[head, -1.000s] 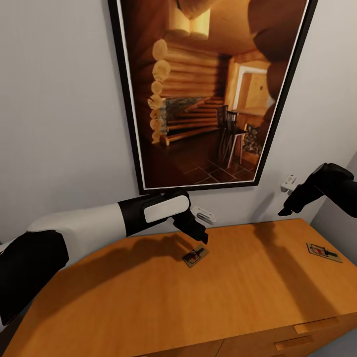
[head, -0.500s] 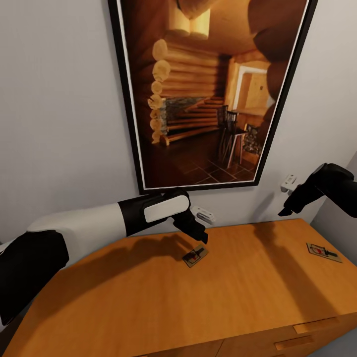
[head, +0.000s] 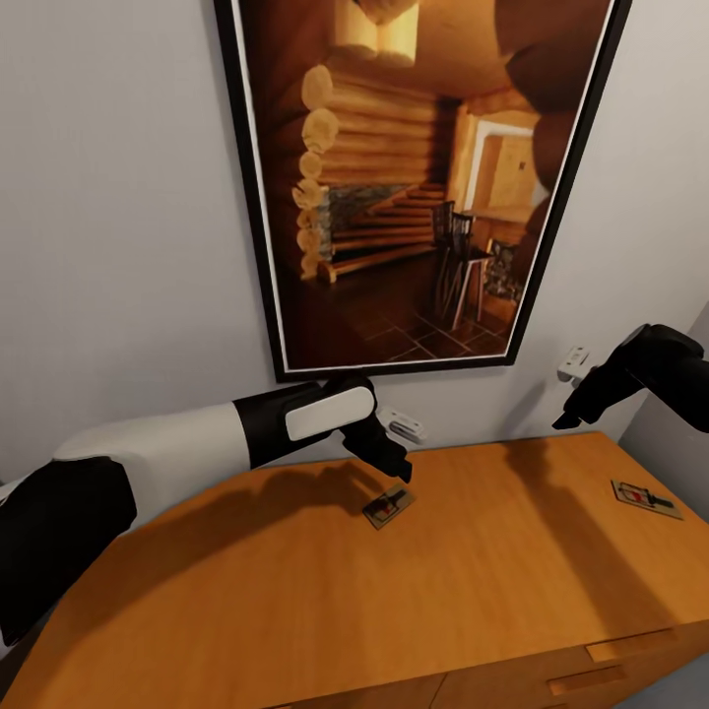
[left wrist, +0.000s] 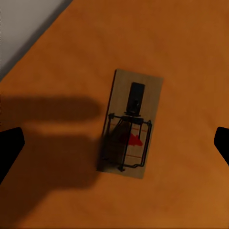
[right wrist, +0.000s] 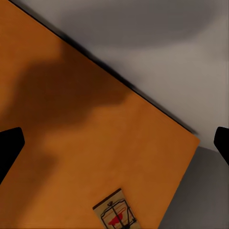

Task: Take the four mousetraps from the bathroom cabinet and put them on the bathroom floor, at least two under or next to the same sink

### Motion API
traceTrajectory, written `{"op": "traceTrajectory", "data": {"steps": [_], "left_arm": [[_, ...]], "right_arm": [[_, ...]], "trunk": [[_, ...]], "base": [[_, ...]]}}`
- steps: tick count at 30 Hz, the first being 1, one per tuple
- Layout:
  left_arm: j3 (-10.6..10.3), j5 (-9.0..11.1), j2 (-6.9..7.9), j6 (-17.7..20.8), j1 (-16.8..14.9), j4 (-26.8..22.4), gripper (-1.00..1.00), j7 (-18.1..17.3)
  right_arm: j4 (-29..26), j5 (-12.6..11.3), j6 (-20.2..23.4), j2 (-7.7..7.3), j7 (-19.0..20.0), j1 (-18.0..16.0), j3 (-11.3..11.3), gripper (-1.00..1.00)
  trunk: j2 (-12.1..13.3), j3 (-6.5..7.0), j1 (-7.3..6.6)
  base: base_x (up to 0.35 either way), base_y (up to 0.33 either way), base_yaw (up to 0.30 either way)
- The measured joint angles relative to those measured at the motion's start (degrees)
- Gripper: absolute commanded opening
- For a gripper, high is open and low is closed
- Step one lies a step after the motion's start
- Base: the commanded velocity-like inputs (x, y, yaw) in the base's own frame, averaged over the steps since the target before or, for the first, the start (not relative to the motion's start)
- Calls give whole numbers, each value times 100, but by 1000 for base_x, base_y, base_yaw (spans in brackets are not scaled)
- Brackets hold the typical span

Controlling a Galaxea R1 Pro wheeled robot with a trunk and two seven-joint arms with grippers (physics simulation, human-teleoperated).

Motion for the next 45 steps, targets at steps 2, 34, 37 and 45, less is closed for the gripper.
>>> {"op": "traceTrajectory", "data": {"steps": [2,34,37,45], "left_arm": [[2,1,7,0,0,1,100,1],[6,0,5,-8,0,12,100,1],[6,1,1,-8,0,12,100,1],[-1,1,-7,-8,0,12,100,1]], "right_arm": [[-5,-2,-1,-6,2,0,0,100],[-982,22,-175,-789,1896,2,-95,100],[-988,18,-175,-807,1905,2,-101,100],[-991,28,-176,-822,1911,2,-106,100]], "trunk": [[-42,-18,22],[-321,-144,176],[-442,-198,242],[-524,-234,286]], "base": [[0,0,0],[0,0,0],[0,0,0],[0,0,0]]}}
